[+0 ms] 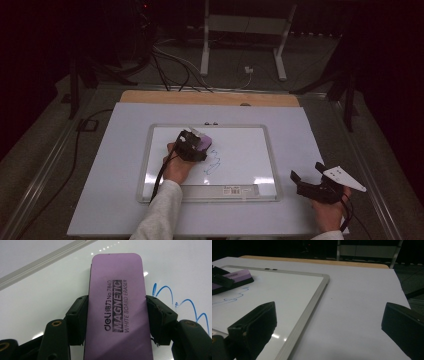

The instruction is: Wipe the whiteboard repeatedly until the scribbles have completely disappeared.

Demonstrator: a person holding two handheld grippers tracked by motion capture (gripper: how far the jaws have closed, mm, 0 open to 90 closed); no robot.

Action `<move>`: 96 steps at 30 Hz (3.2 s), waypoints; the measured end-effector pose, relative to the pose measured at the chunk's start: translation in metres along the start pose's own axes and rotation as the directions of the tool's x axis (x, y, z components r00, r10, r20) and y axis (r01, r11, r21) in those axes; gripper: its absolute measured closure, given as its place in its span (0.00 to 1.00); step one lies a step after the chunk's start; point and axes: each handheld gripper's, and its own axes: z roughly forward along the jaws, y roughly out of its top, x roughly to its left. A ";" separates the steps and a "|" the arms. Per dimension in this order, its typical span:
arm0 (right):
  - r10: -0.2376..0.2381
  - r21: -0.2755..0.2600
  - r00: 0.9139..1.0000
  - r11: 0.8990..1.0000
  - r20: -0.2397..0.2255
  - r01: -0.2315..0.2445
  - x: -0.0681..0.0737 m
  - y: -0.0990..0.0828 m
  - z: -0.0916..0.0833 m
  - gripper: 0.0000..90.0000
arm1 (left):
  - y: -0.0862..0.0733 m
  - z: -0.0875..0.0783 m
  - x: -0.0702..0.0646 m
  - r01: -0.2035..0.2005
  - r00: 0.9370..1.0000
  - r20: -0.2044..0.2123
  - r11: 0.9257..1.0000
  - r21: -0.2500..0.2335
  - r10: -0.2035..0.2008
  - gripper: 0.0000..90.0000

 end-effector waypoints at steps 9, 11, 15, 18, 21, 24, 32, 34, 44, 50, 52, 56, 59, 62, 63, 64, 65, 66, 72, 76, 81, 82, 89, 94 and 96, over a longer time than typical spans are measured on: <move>-0.001 0.001 1.000 1.000 -0.001 0.001 0.001 0.000 0.001 0.00 | -0.002 -0.004 -0.022 -0.100 0.991 0.088 0.995 -0.009 0.100 0.46; 0.000 0.001 1.000 1.000 -0.001 0.000 0.001 0.000 0.001 0.00 | -0.002 -0.005 -0.028 -0.134 0.984 0.115 0.991 -0.013 0.134 0.46; -0.002 0.003 1.000 1.000 -0.002 0.002 0.001 0.000 0.001 0.00 | -0.002 -0.005 -0.030 -0.149 0.979 0.136 0.989 -0.019 0.150 0.46; -0.003 0.003 1.000 1.000 -0.002 0.003 0.001 0.000 0.001 0.00 | -0.001 -0.003 -0.027 -0.150 0.981 0.122 0.988 -0.021 0.152 0.46; 0.000 0.002 1.000 1.000 0.000 0.000 0.001 0.000 0.001 0.00 | 0.004 0.000 -0.020 -0.124 0.991 0.059 0.992 -0.004 0.124 0.46; 0.001 0.000 1.000 1.000 0.001 -0.001 0.000 0.000 0.000 0.00 | 0.008 0.002 -0.011 -0.095 0.995 -0.009 0.995 0.016 0.095 0.46; -0.002 0.003 1.000 1.000 -0.002 0.002 0.001 0.000 0.001 0.00 | 0.008 0.000 -0.027 -0.159 0.986 0.053 0.987 0.012 0.158 0.46; -0.003 0.002 1.000 1.000 -0.003 0.003 0.001 0.000 0.001 0.00 | 0.007 -0.002 -0.038 -0.204 0.974 0.099 0.979 0.003 0.203 0.46; 0.002 0.001 1.000 1.000 0.001 -0.002 -0.001 0.000 -0.001 0.00 | 0.015 0.004 -0.011 -0.162 0.986 -0.034 0.985 0.057 0.164 0.46; 0.001 0.004 1.000 1.000 0.000 -0.001 -0.001 -0.001 0.000 0.00 | 0.015 0.003 -0.013 -0.161 0.987 0.009 0.985 0.058 0.160 0.46; -0.001 0.003 1.000 1.000 -0.001 0.001 0.000 0.000 0.001 0.00 | 0.013 0.000 -0.025 -0.205 0.978 0.036 0.977 0.051 0.204 0.46; -0.001 0.003 1.000 1.000 -0.002 0.001 0.001 0.000 0.000 0.00 | 0.008 -0.006 -0.047 -0.278 0.956 0.107 0.960 0.026 0.274 0.46; -0.001 0.004 1.000 1.000 -0.001 0.001 0.001 0.000 0.000 0.00 | 0.006 -0.008 -0.051 -0.291 0.951 0.114 0.957 0.024 0.286 0.46; -0.004 0.000 1.000 1.000 0.000 0.004 0.001 0.000 -0.001 0.00 | 0.006 -0.007 -0.046 -0.279 0.955 0.105 0.960 0.022 0.276 0.46; -0.003 0.000 1.000 1.000 0.001 0.003 0.000 0.000 -0.001 0.00 | 0.006 -0.007 -0.043 -0.282 0.957 0.077 0.959 0.029 0.279 0.46; -0.001 0.000 1.000 1.000 0.003 0.001 0.000 0.000 -0.001 0.00 | 0.006 -0.007 -0.040 -0.275 0.960 0.055 0.961 0.035 0.273 0.46; 0.003 0.001 1.000 1.000 0.003 -0.003 -0.001 -0.001 -0.001 0.00 | 0.006 -0.007 -0.036 -0.272 0.962 0.033 0.961 0.043 0.271 0.46; 0.002 0.002 1.000 1.000 0.003 -0.002 -0.001 -0.001 -0.001 0.00 | 0.006 -0.006 -0.032 -0.260 0.966 0.015 0.964 0.050 0.260 0.46; 0.000 0.003 1.000 1.000 0.002 0.000 0.000 -0.001 -0.001 0.00 | 0.004 -0.008 -0.027 -0.228 0.973 -0.010 0.972 0.064 0.229 0.46; -0.001 0.005 1.000 1.000 0.002 0.001 0.000 -0.001 0.000 0.00 | -0.004 -0.015 -0.044 -0.246 0.968 0.060 0.968 0.039 0.243 0.46; -0.009 0.004 1.000 1.000 -0.002 0.009 0.002 0.000 0.000 0.00 | -0.009 -0.019 -0.062 -0.282 0.955 0.102 0.959 0.015 0.279 0.46; -0.009 0.004 1.000 1.000 -0.001 0.009 0.002 0.000 0.000 0.00 | -0.009 -0.019 -0.061 -0.277 0.956 0.107 0.961 0.016 0.274 0.46; -0.003 0.002 1.000 1.000 0.003 0.003 0.000 -0.001 -0.001 0.00 | -0.003 -0.013 -0.043 -0.228 0.974 0.019 0.973 0.040 0.227 0.46; 0.000 0.003 1.000 1.000 0.002 0.000 0.000 -0.001 -0.001 0.00 | 0.001 -0.010 -0.031 -0.172 0.985 -0.004 0.983 0.062 0.173 0.46; -0.001 0.004 1.000 1.000 0.001 0.001 0.000 -0.001 0.000 0.00 | 0.001 -0.010 -0.034 -0.179 0.984 -0.012 0.982 0.064 0.180 0.46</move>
